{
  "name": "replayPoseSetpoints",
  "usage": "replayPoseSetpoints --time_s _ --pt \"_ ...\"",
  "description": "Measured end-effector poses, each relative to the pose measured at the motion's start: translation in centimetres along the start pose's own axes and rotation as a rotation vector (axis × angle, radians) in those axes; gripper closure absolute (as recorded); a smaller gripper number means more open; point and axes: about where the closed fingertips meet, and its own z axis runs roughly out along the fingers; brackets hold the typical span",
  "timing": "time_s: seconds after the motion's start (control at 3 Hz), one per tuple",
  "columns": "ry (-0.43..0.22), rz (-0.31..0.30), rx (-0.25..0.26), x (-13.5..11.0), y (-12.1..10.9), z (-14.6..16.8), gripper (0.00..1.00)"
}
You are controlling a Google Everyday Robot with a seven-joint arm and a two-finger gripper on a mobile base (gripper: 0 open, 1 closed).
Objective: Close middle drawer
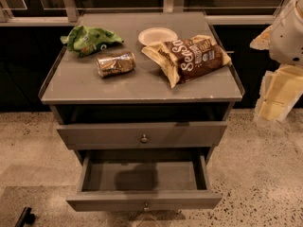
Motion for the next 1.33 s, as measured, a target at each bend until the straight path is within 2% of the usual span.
replayPoseSetpoints --time_s 0.33,0.67,1.0,1.33 --pt "0.000 0.000 0.000 0.0 0.0 0.0 0.00" --pt "-0.033 0.022 -0.005 0.8 1.1 0.9 0.00" --pt "-0.135 0.086 -0.037 2.1 4.1 4.3 0.00" --pt "-0.289 0.228 -0.098 3.2 8.3 10.5 0.00"
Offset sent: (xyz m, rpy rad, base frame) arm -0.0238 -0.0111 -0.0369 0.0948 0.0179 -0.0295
